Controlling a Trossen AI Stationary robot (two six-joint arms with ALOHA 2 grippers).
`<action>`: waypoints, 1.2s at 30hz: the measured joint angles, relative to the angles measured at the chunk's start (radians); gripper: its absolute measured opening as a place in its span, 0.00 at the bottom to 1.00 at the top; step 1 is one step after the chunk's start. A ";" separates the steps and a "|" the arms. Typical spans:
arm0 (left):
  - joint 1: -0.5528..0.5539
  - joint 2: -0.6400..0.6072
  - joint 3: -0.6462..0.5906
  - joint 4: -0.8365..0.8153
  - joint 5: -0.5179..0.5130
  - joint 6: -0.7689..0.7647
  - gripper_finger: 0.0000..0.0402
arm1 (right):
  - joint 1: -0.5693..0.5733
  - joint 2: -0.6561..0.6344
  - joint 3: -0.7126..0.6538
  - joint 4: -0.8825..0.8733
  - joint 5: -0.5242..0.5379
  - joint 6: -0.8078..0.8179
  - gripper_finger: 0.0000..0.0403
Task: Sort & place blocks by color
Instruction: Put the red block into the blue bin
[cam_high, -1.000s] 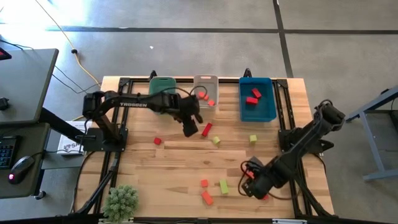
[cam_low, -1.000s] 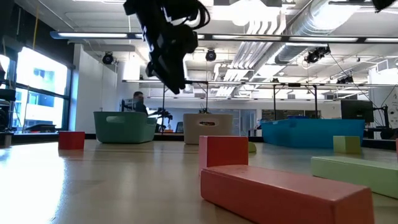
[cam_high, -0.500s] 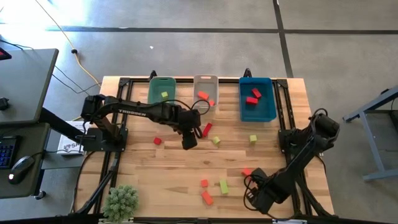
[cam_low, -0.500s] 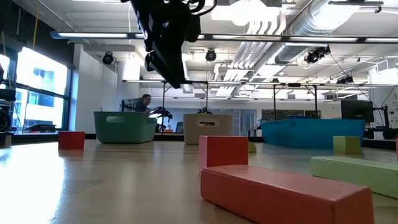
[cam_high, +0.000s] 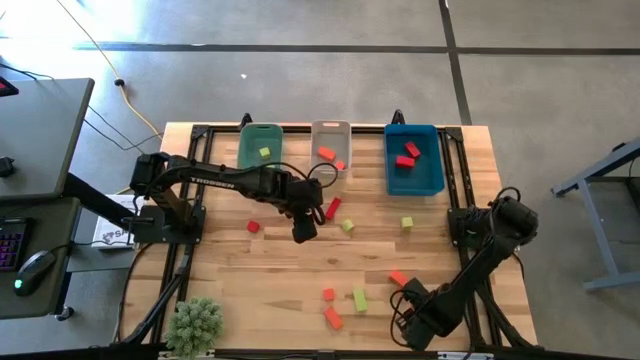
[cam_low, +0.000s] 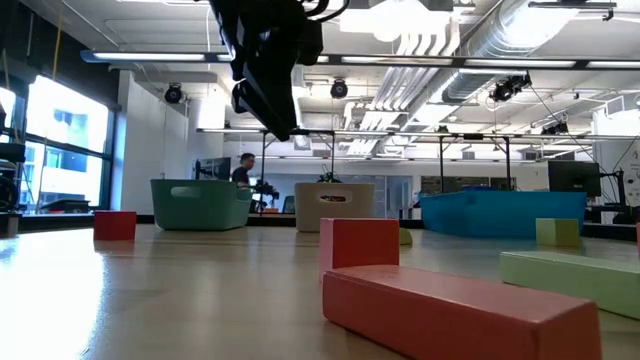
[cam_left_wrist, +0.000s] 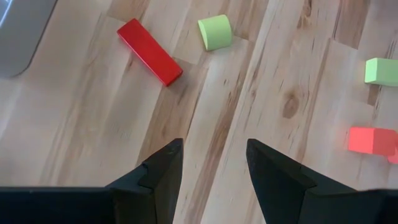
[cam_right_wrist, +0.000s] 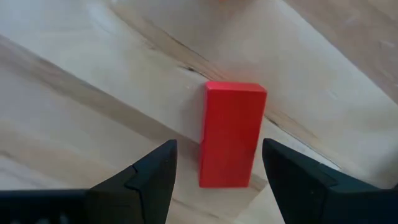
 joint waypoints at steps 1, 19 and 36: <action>0.000 0.000 0.000 0.000 0.000 0.000 0.42 | 0.000 0.008 0.000 0.005 0.000 0.000 0.56; 0.017 0.000 0.000 0.010 -0.001 0.024 0.42 | -0.002 0.055 0.004 0.057 -0.002 0.024 0.24; 0.148 0.000 0.000 0.010 -0.001 0.024 0.42 | -0.037 -0.094 -0.003 0.050 0.026 0.045 0.24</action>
